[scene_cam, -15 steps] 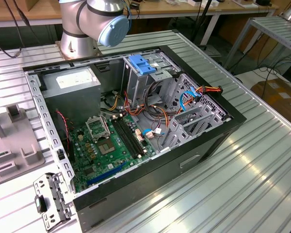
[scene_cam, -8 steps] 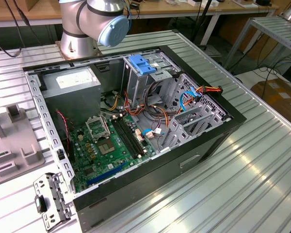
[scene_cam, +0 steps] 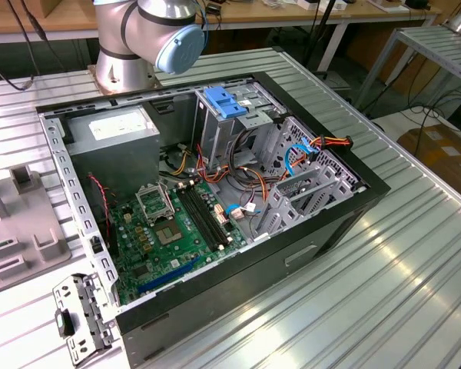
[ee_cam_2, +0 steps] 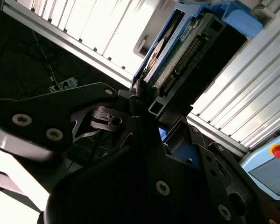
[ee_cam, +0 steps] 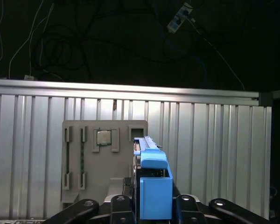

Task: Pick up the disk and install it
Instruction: 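Pick up the disk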

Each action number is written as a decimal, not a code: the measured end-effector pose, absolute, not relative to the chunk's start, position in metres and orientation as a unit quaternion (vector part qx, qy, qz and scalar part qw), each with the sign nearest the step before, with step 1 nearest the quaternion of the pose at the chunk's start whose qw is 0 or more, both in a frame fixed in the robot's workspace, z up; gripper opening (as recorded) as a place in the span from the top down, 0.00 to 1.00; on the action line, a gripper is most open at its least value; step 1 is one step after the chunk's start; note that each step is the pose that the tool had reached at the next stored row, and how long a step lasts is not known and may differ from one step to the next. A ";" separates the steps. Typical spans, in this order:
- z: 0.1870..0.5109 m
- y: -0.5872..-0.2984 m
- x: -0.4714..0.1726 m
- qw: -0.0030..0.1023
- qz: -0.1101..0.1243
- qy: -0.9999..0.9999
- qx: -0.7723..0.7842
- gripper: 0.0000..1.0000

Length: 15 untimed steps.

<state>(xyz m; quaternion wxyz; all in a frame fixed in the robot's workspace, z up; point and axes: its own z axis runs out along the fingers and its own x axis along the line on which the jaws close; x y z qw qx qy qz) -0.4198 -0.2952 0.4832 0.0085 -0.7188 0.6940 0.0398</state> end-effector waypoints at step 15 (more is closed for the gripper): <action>0.483 -0.295 -0.405 0.009 0.040 0.694 -0.719 0.63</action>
